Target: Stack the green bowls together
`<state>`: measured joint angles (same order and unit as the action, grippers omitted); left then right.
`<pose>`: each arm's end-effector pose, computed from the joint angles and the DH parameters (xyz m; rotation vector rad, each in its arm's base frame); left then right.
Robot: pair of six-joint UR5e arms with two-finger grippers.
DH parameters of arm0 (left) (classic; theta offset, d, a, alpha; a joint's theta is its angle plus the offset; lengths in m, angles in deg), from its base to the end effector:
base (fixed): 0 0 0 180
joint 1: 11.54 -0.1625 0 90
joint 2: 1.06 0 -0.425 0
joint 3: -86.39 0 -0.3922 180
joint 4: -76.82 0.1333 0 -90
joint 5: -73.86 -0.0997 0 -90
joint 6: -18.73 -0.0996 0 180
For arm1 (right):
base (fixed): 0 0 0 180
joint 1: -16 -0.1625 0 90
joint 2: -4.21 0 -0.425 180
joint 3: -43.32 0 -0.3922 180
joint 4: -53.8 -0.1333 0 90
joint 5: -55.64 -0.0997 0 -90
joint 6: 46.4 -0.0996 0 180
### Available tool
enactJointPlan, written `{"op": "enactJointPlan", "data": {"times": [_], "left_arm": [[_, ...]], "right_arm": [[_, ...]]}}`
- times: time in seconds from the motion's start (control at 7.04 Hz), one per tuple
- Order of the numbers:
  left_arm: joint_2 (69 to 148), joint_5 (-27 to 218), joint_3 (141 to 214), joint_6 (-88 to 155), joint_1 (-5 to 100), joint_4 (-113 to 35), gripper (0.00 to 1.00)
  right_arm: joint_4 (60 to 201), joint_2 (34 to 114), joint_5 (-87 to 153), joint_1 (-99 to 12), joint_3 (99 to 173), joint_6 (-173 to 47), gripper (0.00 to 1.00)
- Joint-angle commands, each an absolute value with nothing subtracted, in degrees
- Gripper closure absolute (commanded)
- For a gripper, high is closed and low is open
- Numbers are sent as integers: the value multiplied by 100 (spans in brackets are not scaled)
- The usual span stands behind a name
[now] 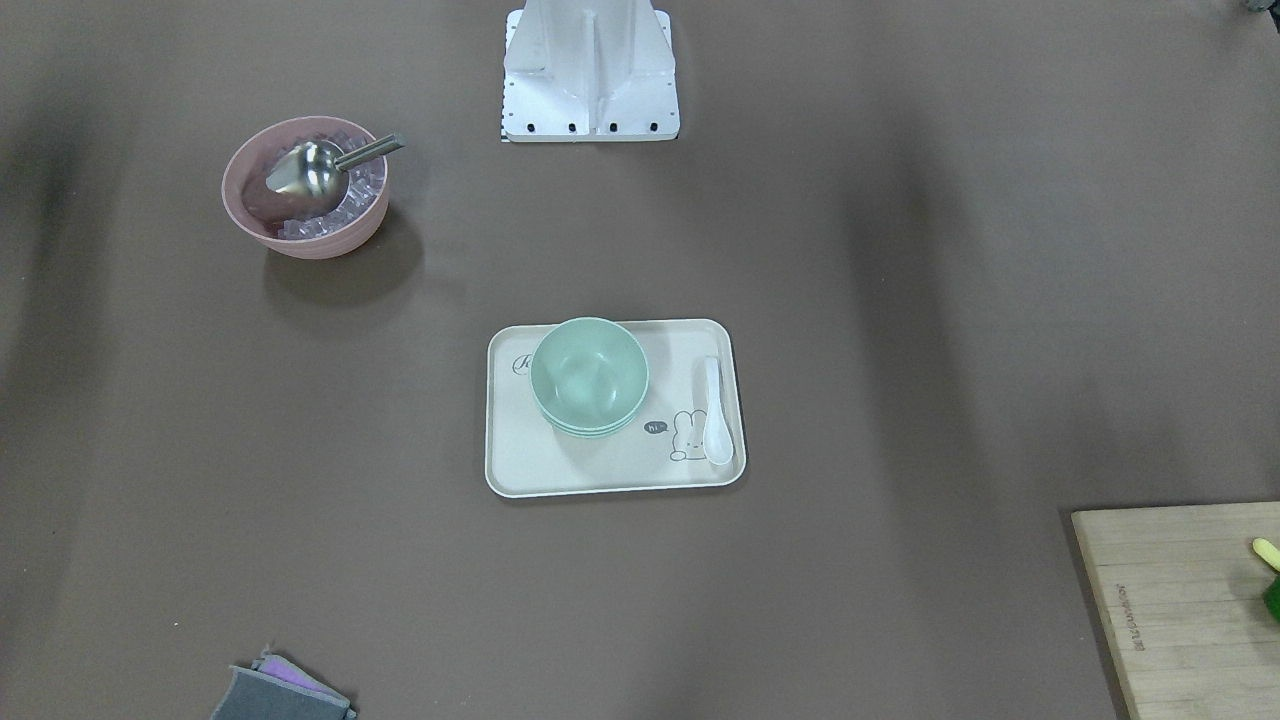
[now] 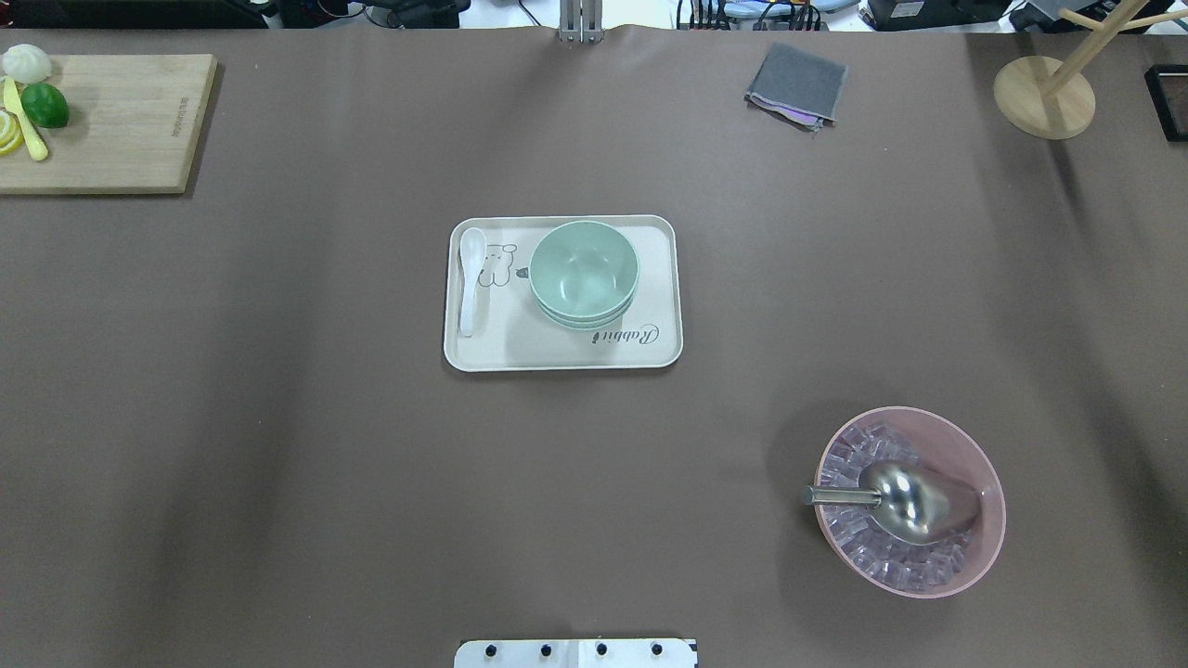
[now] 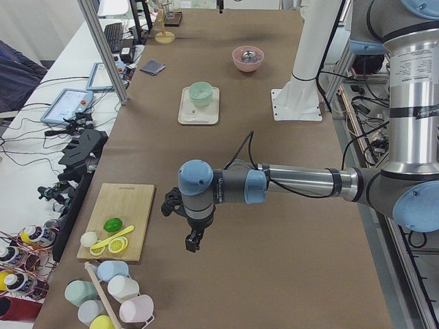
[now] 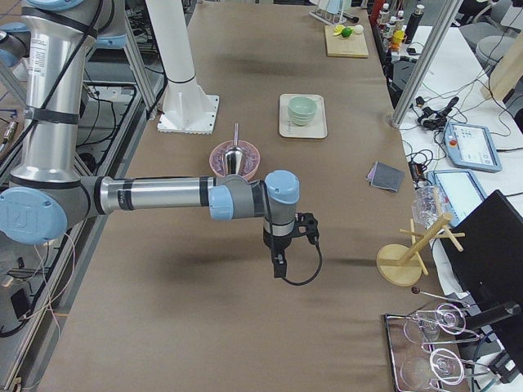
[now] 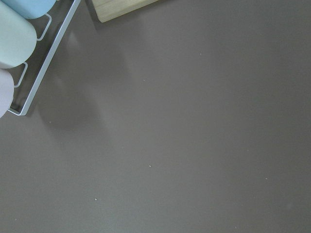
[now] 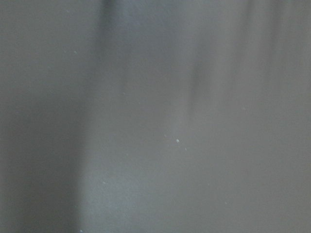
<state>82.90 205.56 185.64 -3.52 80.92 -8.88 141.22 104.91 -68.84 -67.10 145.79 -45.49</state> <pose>-0.0861 -0.4418 0.6394 0.1386 0.7181 0.3230 0.0261 -0.4250 0.6423 0.0421 -0.6051 -0.1550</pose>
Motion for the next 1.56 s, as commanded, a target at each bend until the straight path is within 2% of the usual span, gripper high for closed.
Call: {"op": "enactJointPlan", "data": {"times": [0.0, 0.28, 0.57, 0.85, 1.42], "left_arm": [[8279, 20928, 18553, -72, 8100, -870, 1], [8279, 20956, 18536, -17, 8100, -861, 1], [8296, 20974, 18448, 44, 8109, -800, 1], [8191, 21527, 18491, 1250, 8118, -921, 1], [8217, 21501, 18395, 1328, 8109, -1054, 1]], "right_arm": [[14169, 10870, -7527, -7284, 14449, -4421, 0], [15228, 10697, -7672, -7462, 14833, -4429, 0], [15215, 10678, -7698, -7453, 14835, -4420, 0], [15215, 10678, -7698, -7453, 14835, -4420, 0], [15207, 10652, -7698, -7453, 14853, -4420, 0]]}}
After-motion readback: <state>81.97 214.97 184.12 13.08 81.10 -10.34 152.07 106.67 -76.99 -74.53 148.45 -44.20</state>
